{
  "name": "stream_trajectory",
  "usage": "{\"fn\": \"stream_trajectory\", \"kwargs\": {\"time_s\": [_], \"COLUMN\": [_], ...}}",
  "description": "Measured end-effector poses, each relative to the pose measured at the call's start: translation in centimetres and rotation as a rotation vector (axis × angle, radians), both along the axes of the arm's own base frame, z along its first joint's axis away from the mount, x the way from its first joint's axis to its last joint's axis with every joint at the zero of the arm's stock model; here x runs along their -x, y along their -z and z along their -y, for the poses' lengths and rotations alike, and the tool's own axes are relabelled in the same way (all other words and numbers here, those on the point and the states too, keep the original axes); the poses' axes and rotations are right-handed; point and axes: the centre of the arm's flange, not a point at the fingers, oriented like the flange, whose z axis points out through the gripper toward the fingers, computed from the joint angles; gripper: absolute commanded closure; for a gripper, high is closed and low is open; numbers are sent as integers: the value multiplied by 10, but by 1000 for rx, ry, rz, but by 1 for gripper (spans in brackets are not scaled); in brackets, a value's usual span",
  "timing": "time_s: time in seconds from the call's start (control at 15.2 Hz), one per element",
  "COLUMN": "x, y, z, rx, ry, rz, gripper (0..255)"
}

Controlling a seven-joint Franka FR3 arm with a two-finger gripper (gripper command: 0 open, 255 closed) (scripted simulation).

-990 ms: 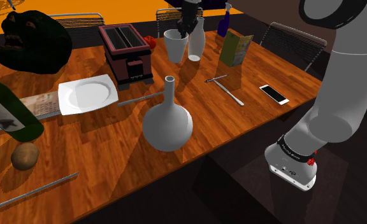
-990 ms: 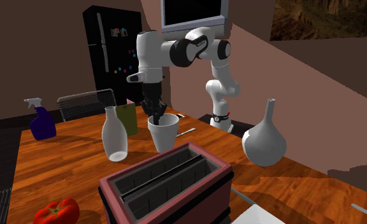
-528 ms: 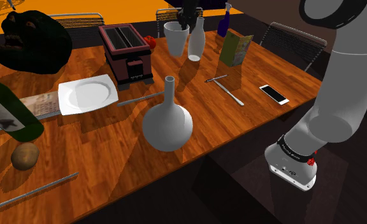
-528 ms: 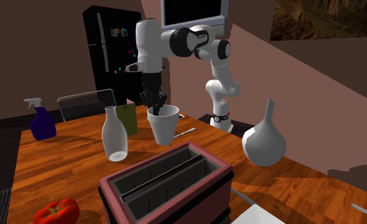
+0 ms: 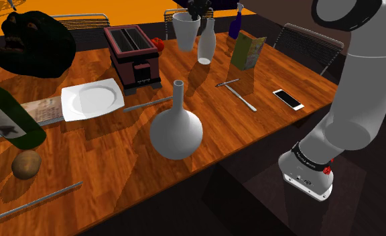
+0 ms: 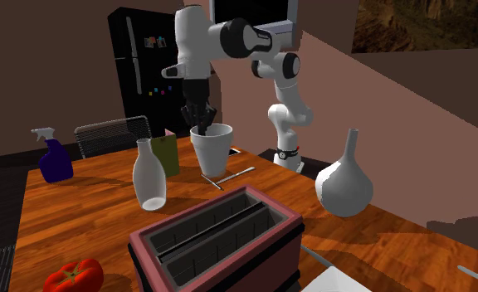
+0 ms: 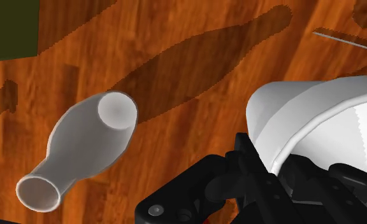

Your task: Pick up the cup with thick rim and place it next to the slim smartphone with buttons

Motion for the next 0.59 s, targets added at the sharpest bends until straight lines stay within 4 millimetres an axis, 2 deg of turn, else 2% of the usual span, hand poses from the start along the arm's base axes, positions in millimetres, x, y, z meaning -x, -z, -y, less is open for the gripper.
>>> {"fn": "stream_trajectory", "kwargs": {"time_s": [0.26, 0.33, 0.59], "x": [0, 4, 46], "y": [-18, -20, -22], "z": [-1, 1, 21], "rx": [0, 0, 1], "ry": [0, 0, 0], "rz": [0, -1, 0], "gripper": [255, 255, 255]}}
